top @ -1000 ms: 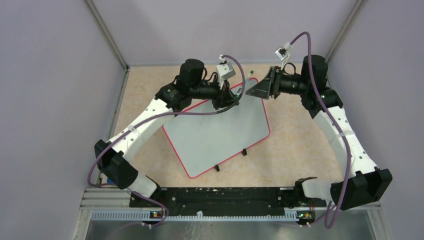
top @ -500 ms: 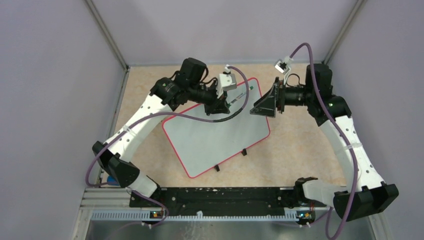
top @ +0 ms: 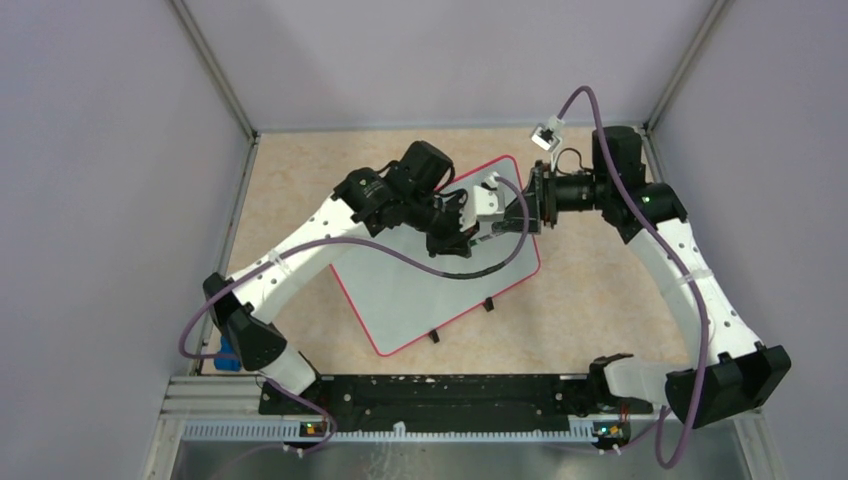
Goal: Write a sentence on the whiteboard
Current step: Pass from the left arm to the right, then open the pen cap from the whiteboard marker, then place the pen cap at the center of the board.
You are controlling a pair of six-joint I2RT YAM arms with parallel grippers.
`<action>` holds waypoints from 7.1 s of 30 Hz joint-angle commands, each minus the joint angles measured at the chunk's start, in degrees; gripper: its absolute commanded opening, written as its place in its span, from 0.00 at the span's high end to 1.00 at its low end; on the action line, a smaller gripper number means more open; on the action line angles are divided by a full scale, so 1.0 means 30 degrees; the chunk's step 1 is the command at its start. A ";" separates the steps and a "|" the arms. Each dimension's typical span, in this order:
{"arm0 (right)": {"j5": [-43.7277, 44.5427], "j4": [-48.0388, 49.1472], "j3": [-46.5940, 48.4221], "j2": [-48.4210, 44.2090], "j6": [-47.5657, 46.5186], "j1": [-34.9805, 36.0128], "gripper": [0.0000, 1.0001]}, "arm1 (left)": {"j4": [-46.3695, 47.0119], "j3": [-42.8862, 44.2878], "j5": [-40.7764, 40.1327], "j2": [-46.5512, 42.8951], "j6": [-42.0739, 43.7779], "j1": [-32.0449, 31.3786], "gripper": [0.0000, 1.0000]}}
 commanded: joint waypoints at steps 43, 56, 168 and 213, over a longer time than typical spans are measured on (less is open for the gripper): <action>0.3688 -0.2867 0.0634 0.0277 -0.4087 0.2758 1.00 | -0.0457 0.1352 -0.3450 0.0507 0.1081 -0.1879 0.81; 0.1988 -0.2020 0.0878 0.0256 -0.2834 0.1922 1.00 | 0.2522 -0.1319 -0.1798 -0.2614 0.0550 -0.0617 0.44; -0.0929 0.2244 -0.2219 -0.1142 -0.2541 -0.6437 1.00 | 0.5871 -1.6433 -0.0061 -0.0529 0.2040 2.5129 0.89; 0.0103 -0.2105 0.1747 0.0200 -0.6105 -0.3676 1.00 | 0.1029 -1.1691 0.4184 -0.3067 0.1063 2.2500 0.44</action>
